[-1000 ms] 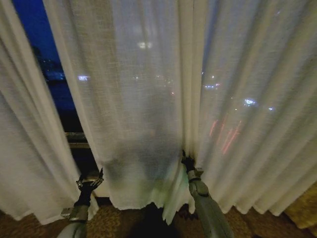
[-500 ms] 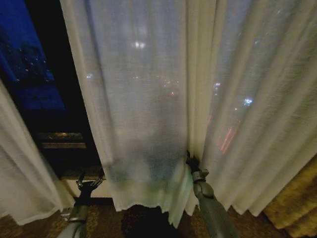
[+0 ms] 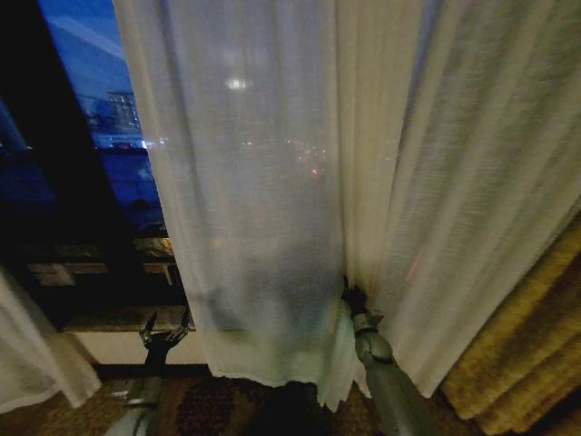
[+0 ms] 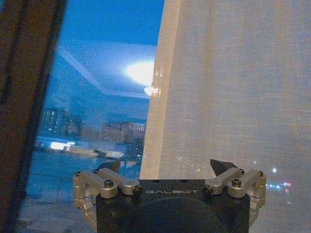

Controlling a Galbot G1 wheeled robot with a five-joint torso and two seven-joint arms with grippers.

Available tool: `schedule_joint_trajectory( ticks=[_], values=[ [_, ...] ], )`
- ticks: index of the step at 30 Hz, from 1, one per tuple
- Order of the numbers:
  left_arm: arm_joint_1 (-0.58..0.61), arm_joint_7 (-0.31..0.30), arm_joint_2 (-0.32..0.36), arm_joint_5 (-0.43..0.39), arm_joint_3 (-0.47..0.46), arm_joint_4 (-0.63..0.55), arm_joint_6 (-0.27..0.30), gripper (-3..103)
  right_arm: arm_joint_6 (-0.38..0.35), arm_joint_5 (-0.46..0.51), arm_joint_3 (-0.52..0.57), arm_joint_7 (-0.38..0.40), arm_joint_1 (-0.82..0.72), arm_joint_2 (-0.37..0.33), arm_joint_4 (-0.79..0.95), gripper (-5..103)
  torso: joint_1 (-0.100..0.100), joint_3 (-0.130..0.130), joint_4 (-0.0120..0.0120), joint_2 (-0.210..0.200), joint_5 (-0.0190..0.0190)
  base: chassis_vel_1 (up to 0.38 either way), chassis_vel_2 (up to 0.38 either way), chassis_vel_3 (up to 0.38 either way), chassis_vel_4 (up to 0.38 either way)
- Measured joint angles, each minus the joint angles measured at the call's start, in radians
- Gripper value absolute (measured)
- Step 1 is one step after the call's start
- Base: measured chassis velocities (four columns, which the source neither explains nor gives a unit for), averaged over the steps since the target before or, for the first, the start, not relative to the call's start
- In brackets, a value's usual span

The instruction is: Open the curtains by pulling them apart, changing their state from closed to fully open.

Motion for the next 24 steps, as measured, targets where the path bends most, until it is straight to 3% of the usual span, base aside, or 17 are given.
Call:
schedule_joint_trajectory(
  ticks=[24],
  values=[
    [0.0, 0.0, 0.0, 0.0, 0.0, 0.0, 0.0, 100, -0.001, 0.018, 0.01, -0.002, -0.017, -0.008, 0.019, 0, 0.0, 0.0, 0.0, 0.0, 0.0001, -0.351, -0.353, 0.352, 0.357]
  ],
)
